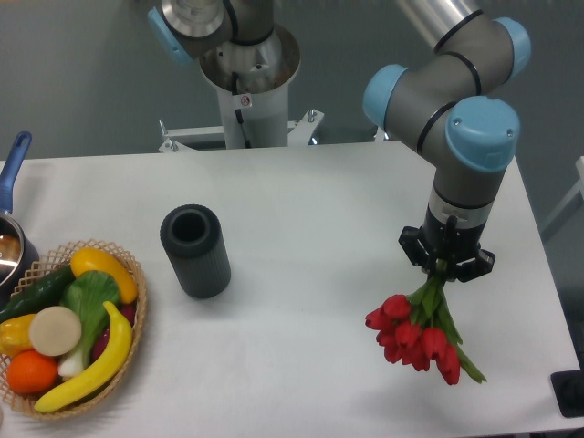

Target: Insert the flowers into the vase

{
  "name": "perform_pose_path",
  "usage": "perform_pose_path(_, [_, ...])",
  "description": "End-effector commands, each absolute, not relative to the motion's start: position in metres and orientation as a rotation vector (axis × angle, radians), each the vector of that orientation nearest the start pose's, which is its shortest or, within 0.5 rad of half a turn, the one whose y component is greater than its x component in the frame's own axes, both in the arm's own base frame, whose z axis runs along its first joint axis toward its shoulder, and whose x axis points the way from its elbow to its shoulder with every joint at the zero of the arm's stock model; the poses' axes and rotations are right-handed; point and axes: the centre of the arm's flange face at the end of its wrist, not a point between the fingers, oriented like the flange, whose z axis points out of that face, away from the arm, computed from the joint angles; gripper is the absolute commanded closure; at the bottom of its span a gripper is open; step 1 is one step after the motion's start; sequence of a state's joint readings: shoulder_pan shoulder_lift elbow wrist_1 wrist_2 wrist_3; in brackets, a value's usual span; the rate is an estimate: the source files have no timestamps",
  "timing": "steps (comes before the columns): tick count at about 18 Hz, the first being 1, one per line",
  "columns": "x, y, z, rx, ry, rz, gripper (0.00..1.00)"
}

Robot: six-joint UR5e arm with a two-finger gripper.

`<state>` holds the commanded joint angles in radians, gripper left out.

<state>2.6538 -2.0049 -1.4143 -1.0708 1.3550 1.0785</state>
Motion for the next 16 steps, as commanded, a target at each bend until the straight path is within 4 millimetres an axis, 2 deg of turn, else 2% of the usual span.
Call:
perform_pose_path(4, [-0.513, 0.472, 0.374, -2.629, -0.051, -0.025, 1.0])
perform_pose_path(8, [-0.502, 0.491, 0.391, -2.392, -0.174, -0.212, 1.0])
perform_pose_path(9, [-0.5, 0.494, 0.395, -2.363, -0.174, -0.225, 1.0])
perform_pose_path(13, [-0.471, 0.523, 0.407, -2.266, -0.062, -0.229, 1.0])
perform_pose_path(16, [-0.454, 0.527, 0.428, -2.147, 0.006, -0.256, 1.0])
